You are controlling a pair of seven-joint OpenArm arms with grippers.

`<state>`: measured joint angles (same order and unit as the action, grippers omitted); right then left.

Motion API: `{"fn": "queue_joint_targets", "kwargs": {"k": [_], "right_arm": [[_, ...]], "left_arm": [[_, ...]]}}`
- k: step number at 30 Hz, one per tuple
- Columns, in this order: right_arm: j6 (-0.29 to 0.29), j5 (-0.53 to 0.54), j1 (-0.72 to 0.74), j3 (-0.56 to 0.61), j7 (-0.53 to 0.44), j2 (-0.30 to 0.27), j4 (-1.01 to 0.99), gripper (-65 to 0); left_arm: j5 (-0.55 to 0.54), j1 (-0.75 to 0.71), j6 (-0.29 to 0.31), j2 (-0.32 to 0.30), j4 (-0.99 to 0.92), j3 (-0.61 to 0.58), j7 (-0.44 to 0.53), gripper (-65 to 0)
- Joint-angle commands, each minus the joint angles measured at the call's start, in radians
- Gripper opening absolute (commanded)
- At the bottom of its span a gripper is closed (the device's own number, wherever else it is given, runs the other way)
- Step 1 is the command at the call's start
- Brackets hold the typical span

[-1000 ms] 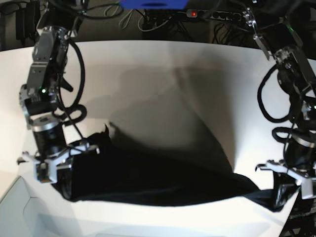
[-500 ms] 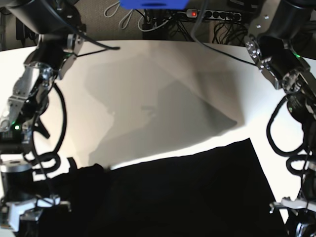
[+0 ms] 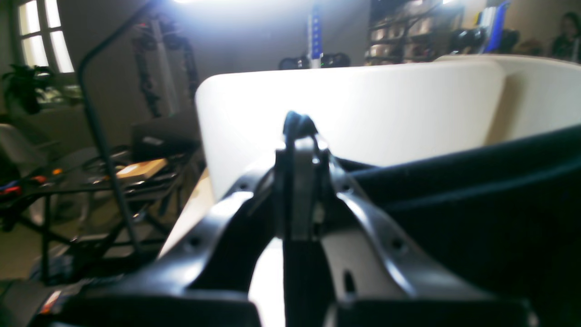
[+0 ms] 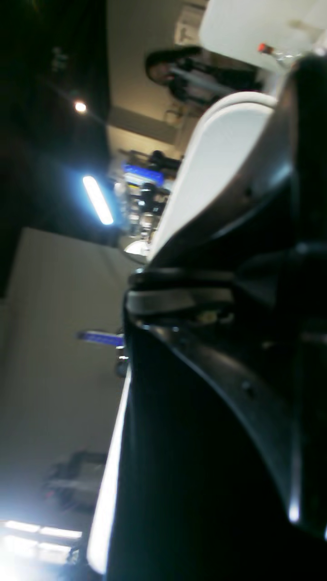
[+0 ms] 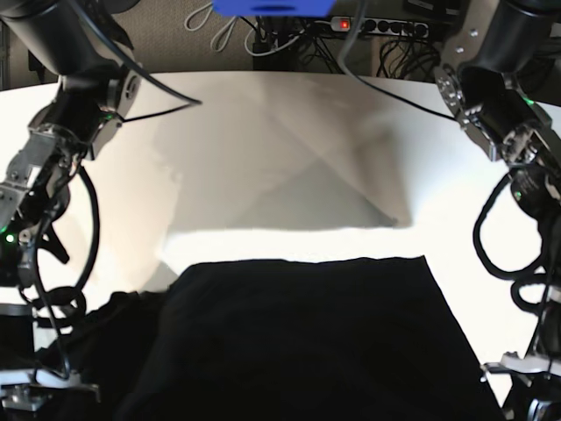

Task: Layout the t-shirt on the table in an organized manner, then fold the t-shirt properly
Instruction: 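Lift the shirt high with both grippers and shake it out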

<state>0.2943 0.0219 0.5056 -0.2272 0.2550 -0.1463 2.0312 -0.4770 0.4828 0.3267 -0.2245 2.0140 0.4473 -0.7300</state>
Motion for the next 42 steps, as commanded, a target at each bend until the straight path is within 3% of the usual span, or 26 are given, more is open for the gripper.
{"fn": "queue_joint_targets", "kwargs": {"k": [1, 8, 14, 23, 42], "right_arm": [[-0.005, -0.001, 0.026, -0.004, -0.043, -0.006, 0.015, -65.0], [-0.008, 0.0, 0.001, -0.039, -0.05, 0.001, 0.012, -65.0], [-0.008, 0.065, 0.032, -0.142, -0.039, 0.072, 0.01, -65.0], [-0.007, 0.065, -0.045, -0.065, -0.032, 0.081, 0.009, -65.0], [-0.007, 0.069, -0.078, -0.062, -0.044, 0.083, 0.013, -65.0]], "left_arm": [[-0.007, 0.029, -0.002, -0.016, 0.014, 0.006, 0.03, -64.9], [-0.042, 0.017, -0.004, -0.04, 0.014, 0.005, 0.028, -64.9], [-0.041, 0.047, -0.004, -0.036, 0.009, 0.003, 0.028, -64.9], [-0.039, 0.052, -0.005, -0.037, 0.004, -0.028, 0.026, -64.9], [-0.047, -0.049, -0.002, -0.039, 0.009, -0.037, 0.034, -64.9]]}}
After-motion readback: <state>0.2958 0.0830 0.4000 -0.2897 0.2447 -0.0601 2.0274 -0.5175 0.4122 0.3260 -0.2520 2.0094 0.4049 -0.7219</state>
